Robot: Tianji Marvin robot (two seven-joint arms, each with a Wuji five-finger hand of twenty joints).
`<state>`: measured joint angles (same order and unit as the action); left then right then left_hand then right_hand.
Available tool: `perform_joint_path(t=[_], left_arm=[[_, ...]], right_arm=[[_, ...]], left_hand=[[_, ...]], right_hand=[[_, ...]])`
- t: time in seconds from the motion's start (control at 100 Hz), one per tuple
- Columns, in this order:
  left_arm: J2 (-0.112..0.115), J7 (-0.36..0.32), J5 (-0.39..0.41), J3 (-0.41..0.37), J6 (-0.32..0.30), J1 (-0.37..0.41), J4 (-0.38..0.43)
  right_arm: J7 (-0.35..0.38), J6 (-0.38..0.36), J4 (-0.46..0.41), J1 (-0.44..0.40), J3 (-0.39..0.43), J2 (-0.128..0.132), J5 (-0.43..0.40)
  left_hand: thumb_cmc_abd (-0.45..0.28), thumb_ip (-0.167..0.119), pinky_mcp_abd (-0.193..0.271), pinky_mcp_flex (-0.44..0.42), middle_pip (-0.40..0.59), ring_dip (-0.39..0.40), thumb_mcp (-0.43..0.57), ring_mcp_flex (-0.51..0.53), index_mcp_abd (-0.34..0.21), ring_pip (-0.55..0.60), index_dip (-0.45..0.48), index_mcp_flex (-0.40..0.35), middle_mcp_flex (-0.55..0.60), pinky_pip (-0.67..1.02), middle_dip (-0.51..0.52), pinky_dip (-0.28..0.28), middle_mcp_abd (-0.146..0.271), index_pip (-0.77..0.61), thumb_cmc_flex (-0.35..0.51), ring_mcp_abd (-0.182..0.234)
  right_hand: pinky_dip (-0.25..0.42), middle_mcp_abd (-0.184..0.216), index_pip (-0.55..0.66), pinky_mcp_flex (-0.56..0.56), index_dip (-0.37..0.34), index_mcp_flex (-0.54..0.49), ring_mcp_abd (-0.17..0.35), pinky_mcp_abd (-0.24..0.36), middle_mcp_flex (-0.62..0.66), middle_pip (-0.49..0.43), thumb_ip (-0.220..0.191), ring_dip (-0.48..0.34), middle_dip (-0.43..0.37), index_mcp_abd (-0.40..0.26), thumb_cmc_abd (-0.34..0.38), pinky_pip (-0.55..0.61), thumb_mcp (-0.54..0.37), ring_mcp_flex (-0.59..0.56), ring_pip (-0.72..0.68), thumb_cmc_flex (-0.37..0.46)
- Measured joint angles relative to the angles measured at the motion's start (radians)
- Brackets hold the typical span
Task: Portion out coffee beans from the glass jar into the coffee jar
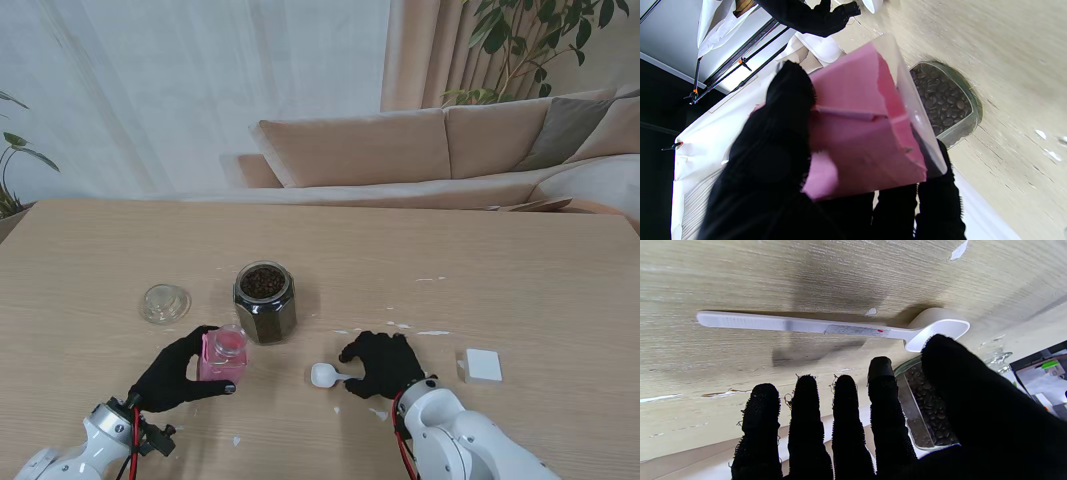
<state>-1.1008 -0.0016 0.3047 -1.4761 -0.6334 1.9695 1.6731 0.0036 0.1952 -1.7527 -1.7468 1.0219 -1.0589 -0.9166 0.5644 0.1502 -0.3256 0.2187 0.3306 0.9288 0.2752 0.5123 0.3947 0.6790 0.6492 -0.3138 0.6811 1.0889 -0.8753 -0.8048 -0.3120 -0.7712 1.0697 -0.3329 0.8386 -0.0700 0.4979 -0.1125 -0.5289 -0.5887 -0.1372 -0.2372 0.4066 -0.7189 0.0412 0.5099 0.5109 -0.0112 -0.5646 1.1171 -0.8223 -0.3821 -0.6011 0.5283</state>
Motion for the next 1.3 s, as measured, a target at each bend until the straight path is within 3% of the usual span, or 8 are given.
perform_joint_path(t=[0.41,0.51,0.52,0.55,0.67,0.7,0.85,1.3], left_arm=[[0.000,-0.005,-0.007,0.000,0.000,0.000,0.000],[0.000,-0.004,-0.007,0.000,0.001,-0.001,0.000],[0.000,-0.004,-0.007,0.000,0.001,-0.001,0.000],[0.000,-0.004,-0.007,0.000,0.001,-0.001,0.000],[0.000,-0.005,-0.007,0.001,0.002,-0.001,0.000],[0.000,-0.005,-0.008,0.001,0.002,-0.001,-0.001],[0.000,-0.005,-0.008,0.001,0.002,-0.001,-0.001],[0.000,-0.003,-0.005,0.004,0.006,-0.003,-0.002]], right_arm=[[-0.057,0.027,0.079,0.058,-0.059,-0.006,-0.042],[-0.056,0.026,0.090,0.067,-0.066,-0.007,-0.030],[-0.056,0.026,0.091,0.068,-0.067,-0.007,-0.029],[-0.056,0.025,0.094,0.071,-0.070,-0.007,-0.028],[-0.055,0.017,0.099,0.077,-0.078,-0.007,-0.027],[-0.055,0.016,0.099,0.077,-0.079,-0.006,-0.027],[-0.057,0.013,0.099,0.077,-0.083,-0.006,-0.031],[-0.068,0.016,0.098,0.067,-0.074,-0.009,-0.024]], left_hand=[[0.000,0.000,0.000,0.000,0.000,0.000,0.000,0.000,0.000,0.000,0.000,0.000,0.000,-0.001,0.000,0.000,0.000,0.000,0.000,0.000],[0.000,0.000,0.000,0.000,0.000,0.000,0.000,0.000,0.000,0.000,0.000,0.000,0.000,-0.001,0.000,0.000,0.000,0.000,0.000,0.000],[0.000,0.000,0.000,0.000,0.000,0.000,0.000,0.000,0.000,0.000,0.000,0.000,0.000,-0.001,0.000,0.000,0.000,0.000,0.000,0.000],[0.000,0.000,0.000,0.000,0.000,0.000,0.000,0.000,0.000,0.000,0.000,0.000,0.000,-0.001,0.000,0.000,0.000,0.000,0.000,0.000],[0.000,0.000,0.000,0.000,0.000,0.000,0.000,0.000,0.000,0.000,0.000,0.000,0.000,-0.001,0.000,0.000,0.000,0.000,0.000,0.000],[0.000,0.000,0.000,0.000,0.000,0.000,0.000,0.000,0.000,0.000,0.000,0.000,0.000,-0.001,0.000,0.000,0.000,0.000,0.000,0.000],[0.000,0.000,0.000,0.000,0.000,0.000,0.000,0.000,0.000,0.000,0.000,0.000,0.000,-0.001,0.000,0.000,0.000,0.000,0.000,0.000],[0.000,0.000,0.000,0.000,0.000,0.000,0.000,0.000,0.000,0.000,0.000,0.000,0.000,-0.002,0.000,0.000,0.000,0.000,0.000,0.000]], right_hand=[[0.000,0.005,0.145,-0.016,-0.152,-0.014,0.000,0.000,0.011,-0.062,0.000,0.023,0.064,-0.002,-0.076,0.046,-0.057,-0.028,-0.053,-0.001],[0.000,0.006,0.184,-0.017,-0.176,-0.039,0.000,0.000,0.011,-0.064,0.000,0.025,0.066,-0.030,-0.106,0.047,-0.064,-0.028,-0.055,0.015],[0.000,0.006,0.189,-0.017,-0.177,-0.039,0.000,0.000,0.011,-0.064,0.014,0.025,0.066,-0.036,-0.114,0.047,-0.064,-0.028,-0.055,0.016],[0.000,0.006,0.203,-0.017,-0.177,-0.038,0.000,0.000,0.011,-0.064,0.036,0.025,0.067,-0.052,-0.114,0.047,-0.065,-0.028,-0.055,0.025],[0.001,0.014,0.243,-0.018,-0.177,-0.039,-0.001,0.000,0.014,-0.064,0.036,0.025,0.070,-0.079,-0.136,0.047,-0.065,-0.028,-0.063,0.027],[0.001,0.016,0.255,-0.018,-0.177,-0.039,-0.001,0.000,0.033,-0.064,0.055,0.026,0.071,-0.080,-0.137,0.048,-0.065,-0.028,-0.063,0.042],[0.001,0.017,0.365,-0.024,-0.101,-0.062,-0.001,0.000,0.063,-0.071,0.080,0.026,0.071,-0.127,-0.162,0.058,-0.064,-0.036,-0.064,0.091],[0.004,0.020,0.463,-0.037,-0.038,-0.185,0.012,0.000,0.124,-0.064,0.072,0.026,0.076,-0.156,-0.143,0.060,-0.064,-0.041,-0.064,0.135]])
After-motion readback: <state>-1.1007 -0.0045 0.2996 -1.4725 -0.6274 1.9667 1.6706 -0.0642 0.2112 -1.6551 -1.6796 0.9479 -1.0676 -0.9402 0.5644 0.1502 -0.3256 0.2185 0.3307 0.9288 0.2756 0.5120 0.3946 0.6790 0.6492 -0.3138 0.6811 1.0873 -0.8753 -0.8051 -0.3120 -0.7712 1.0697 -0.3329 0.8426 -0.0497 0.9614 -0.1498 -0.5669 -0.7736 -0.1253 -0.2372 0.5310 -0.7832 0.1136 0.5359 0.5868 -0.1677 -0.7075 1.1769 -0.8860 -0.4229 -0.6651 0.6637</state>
